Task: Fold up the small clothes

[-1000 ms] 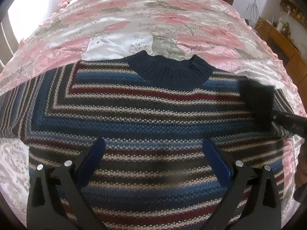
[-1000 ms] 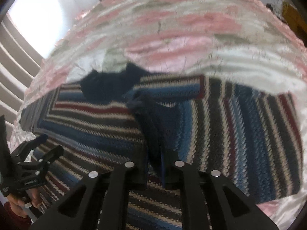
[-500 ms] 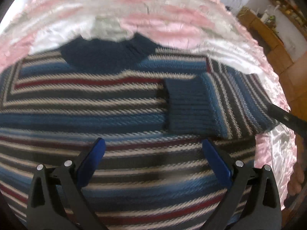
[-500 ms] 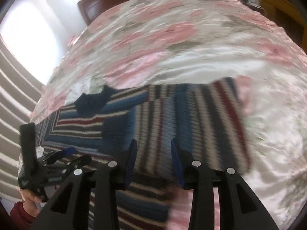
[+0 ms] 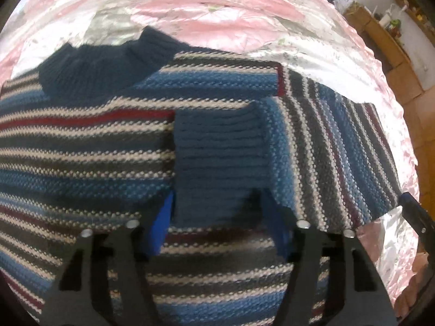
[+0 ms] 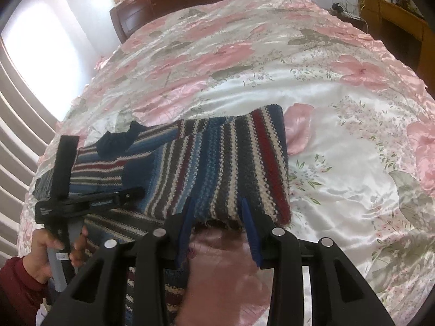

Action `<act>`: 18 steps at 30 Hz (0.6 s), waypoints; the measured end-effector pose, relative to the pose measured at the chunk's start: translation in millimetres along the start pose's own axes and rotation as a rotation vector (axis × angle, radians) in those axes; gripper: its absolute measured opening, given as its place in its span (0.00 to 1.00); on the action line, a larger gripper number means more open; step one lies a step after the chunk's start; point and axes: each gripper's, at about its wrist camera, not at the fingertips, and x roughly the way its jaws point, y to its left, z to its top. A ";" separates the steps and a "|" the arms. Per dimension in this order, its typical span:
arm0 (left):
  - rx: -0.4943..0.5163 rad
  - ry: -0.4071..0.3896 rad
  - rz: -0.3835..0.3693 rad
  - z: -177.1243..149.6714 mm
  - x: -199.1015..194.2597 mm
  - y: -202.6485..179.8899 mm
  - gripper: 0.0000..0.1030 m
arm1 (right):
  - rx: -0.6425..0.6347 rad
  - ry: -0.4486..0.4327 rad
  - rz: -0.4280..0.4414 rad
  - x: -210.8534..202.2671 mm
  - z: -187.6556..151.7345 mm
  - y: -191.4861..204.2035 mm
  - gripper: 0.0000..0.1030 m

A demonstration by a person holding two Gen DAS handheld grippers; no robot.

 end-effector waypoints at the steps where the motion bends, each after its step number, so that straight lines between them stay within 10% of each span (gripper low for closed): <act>1: 0.005 -0.005 0.000 0.7 -1.4 -1.9 0.39 | 0.002 -0.002 0.001 -2.0 -0.6 -1.7 0.37; 3: 0.013 -0.016 -0.043 2.2 -6.0 -6.9 0.20 | 0.011 -0.005 0.001 -3.5 -1.3 -4.0 0.37; 10: 0.088 -0.154 -0.074 4.2 -44.0 -17.2 0.15 | 0.042 -0.018 0.009 -9.7 -0.4 -10.6 0.37; 18: 0.033 -0.276 0.032 16.1 -88.4 59.3 0.15 | 0.056 0.007 0.047 0.3 6.5 -0.3 0.38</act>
